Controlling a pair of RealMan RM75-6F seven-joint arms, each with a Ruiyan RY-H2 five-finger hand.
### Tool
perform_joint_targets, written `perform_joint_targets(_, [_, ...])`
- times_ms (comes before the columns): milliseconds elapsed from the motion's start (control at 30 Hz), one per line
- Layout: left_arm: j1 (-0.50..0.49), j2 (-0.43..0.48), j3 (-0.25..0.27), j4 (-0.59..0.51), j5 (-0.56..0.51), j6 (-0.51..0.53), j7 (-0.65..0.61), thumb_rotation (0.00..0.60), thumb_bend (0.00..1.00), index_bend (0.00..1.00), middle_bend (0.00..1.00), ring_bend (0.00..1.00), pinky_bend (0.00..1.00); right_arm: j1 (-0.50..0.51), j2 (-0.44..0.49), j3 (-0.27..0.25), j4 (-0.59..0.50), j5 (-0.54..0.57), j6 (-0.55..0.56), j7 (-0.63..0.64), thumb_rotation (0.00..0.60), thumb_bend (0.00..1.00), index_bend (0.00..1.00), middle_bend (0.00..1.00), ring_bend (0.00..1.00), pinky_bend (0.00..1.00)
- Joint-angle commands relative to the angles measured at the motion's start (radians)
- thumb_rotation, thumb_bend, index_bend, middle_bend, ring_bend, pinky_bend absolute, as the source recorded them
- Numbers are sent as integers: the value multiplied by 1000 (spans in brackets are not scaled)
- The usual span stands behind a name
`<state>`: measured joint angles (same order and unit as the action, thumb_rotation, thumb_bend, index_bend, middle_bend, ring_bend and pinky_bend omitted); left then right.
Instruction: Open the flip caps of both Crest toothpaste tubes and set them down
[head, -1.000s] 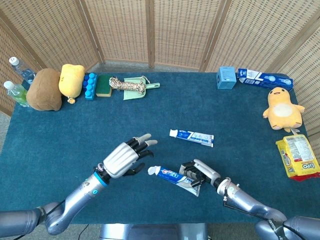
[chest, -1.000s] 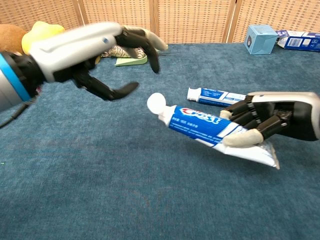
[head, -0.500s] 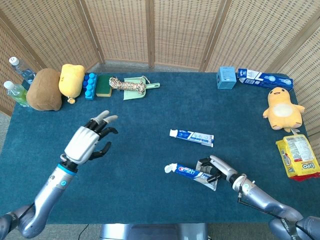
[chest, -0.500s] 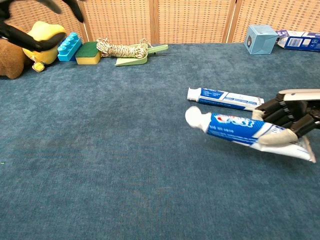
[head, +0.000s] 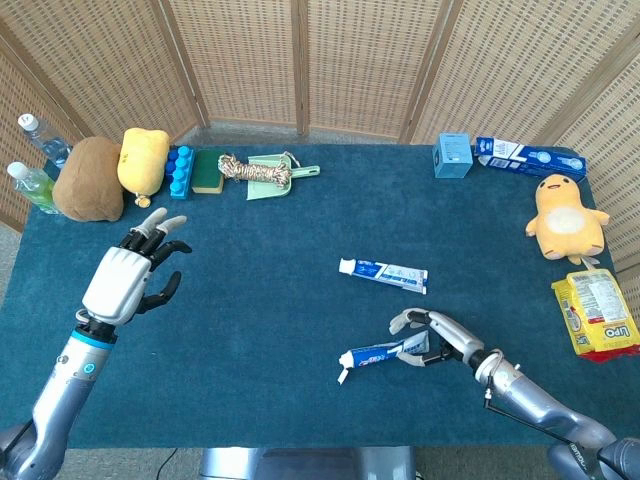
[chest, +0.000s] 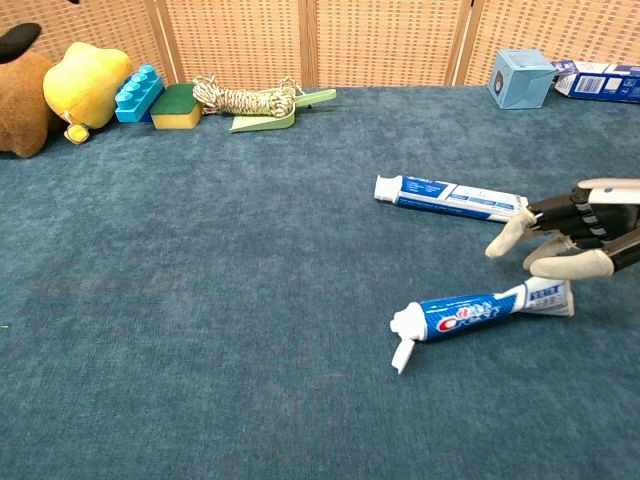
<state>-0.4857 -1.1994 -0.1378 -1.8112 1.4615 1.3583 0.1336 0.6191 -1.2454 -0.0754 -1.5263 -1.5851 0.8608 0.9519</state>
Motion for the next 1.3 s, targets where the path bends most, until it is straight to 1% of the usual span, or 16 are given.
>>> perform_joint_targets(33, [9, 7, 1, -2, 1, 7, -6, 600, 437, 332, 157, 56, 185, -7, 6, 5, -5, 11, 13, -10, 478, 288, 323, 261, 97, 204])
perform_joint_targets(133, [23, 15, 3, -5, 4, 20, -13, 600, 437, 333, 157, 56, 183, -19, 9, 20, -15, 33, 36, -31, 480, 267, 314, 261, 99, 206])
perform_joint_targets(167, [33, 21, 6, -8, 6, 29, -15, 600, 437, 333, 156, 56, 182, -28, 8, 34, -19, 55, 52, -56, 487, 256, 309, 262, 102, 208])
perform_joint_targets(200, [39, 26, 10, -11, 11, 35, -14, 600, 437, 332, 156, 56, 180, -36, 4, 46, -26, 78, 63, -78, 520, 242, 299, 263, 112, 215])
perform_joint_targets(300, [61, 37, 23, -19, 29, 56, -2, 600, 433, 333, 155, 56, 173, -59, -19, 83, -42, 148, 106, -213, 600, 203, 265, 268, 138, 231])
perform_joint_targets(367, [75, 42, 34, -24, 39, 65, 7, 600, 430, 335, 154, 55, 166, -74, -42, 110, -49, 193, 145, -322, 600, 184, 253, 270, 147, 237])
perform_joint_targets(433, [95, 52, 56, -34, 51, 71, 18, 600, 427, 337, 153, 55, 159, -81, -73, 138, -55, 249, 180, -481, 600, 168, 244, 270, 152, 241])
perform_joint_targets(567, [123, 62, 80, -46, 68, 82, 31, 600, 417, 337, 149, 52, 146, -67, -110, 175, -60, 324, 190, -671, 600, 162, 241, 258, 144, 241])
perform_joint_targets(667, [140, 63, 91, -47, 77, 91, 31, 600, 417, 337, 146, 51, 143, -43, -132, 199, -58, 368, 178, -790, 600, 170, 241, 215, 110, 238])
perform_joint_targets(800, [156, 65, 95, -43, 77, 96, 25, 600, 417, 337, 144, 47, 140, -7, -157, 233, -51, 437, 146, -897, 599, 236, 254, 177, 79, 234])
perform_joint_targets(900, [166, 67, 95, -39, 76, 99, 18, 600, 416, 337, 142, 45, 139, 17, -181, 254, -37, 484, 129, -961, 591, 258, 268, 163, 67, 234])
perform_joint_targets(1000, [173, 65, 95, -35, 77, 100, 12, 600, 416, 337, 140, 44, 138, 40, -203, 269, -22, 530, 107, -1013, 580, 261, 269, 154, 59, 233])
perform_joint_targets(1233, [183, 58, 97, -25, 76, 90, 4, 600, 416, 337, 134, 40, 132, 82, -249, 284, 21, 633, 77, -1128, 581, 265, 250, 133, 44, 233])
perform_joint_targets(1300, [183, 55, 96, -21, 77, 84, 3, 600, 417, 336, 133, 38, 130, 98, -266, 285, 43, 673, 72, -1179, 582, 264, 245, 131, 41, 233])
